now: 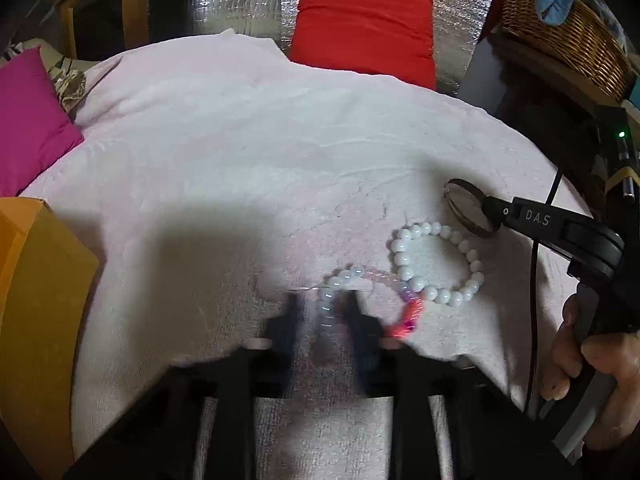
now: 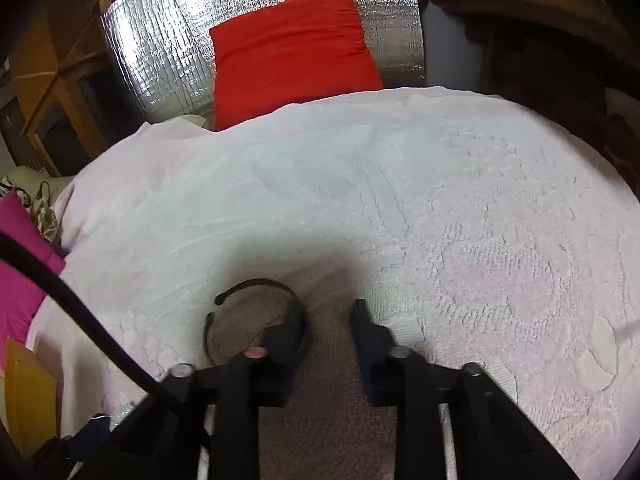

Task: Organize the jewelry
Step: 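Close the left tool on the pink crystal bracelet while the right tool grasps the silver bangle, then lift the pink bracelet and silver bangle and carry both over the orange box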

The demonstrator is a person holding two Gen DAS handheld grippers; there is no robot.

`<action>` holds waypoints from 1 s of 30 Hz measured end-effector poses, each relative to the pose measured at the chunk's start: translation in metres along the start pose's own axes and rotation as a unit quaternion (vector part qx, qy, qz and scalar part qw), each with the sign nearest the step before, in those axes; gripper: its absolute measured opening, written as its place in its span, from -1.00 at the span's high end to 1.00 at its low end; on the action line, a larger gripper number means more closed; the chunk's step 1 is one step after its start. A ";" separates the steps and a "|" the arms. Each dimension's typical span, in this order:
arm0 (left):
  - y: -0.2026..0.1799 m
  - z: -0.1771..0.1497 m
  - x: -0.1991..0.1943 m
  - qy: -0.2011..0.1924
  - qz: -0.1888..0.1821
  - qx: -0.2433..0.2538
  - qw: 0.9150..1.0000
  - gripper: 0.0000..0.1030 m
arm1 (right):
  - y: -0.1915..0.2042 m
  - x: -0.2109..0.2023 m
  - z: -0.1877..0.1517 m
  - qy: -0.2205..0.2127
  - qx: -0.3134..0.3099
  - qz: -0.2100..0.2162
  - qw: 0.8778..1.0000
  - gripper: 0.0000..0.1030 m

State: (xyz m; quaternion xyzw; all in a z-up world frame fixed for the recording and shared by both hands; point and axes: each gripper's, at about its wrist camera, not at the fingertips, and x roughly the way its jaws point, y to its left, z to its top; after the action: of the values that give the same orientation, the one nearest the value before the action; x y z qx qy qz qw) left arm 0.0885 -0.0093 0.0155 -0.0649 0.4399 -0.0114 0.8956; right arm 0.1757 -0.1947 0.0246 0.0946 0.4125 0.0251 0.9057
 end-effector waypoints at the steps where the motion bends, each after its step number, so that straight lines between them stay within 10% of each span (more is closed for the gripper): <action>1: 0.001 -0.001 -0.002 -0.001 -0.002 -0.002 1.000 0.81 | -0.003 0.000 0.000 0.001 0.003 0.005 1.000 0.71; 30: 0.009 -0.021 -0.077 -0.041 -0.043 -0.005 0.998 0.85 | -0.039 -0.090 -0.036 0.029 0.048 0.120 0.991 0.87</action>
State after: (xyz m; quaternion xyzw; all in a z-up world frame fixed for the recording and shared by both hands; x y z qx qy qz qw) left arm 0.0248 0.0034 0.0625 -0.0886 0.3999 -0.0454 0.9111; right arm 0.0878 -0.2384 0.0613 0.1859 0.4252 0.1163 0.8781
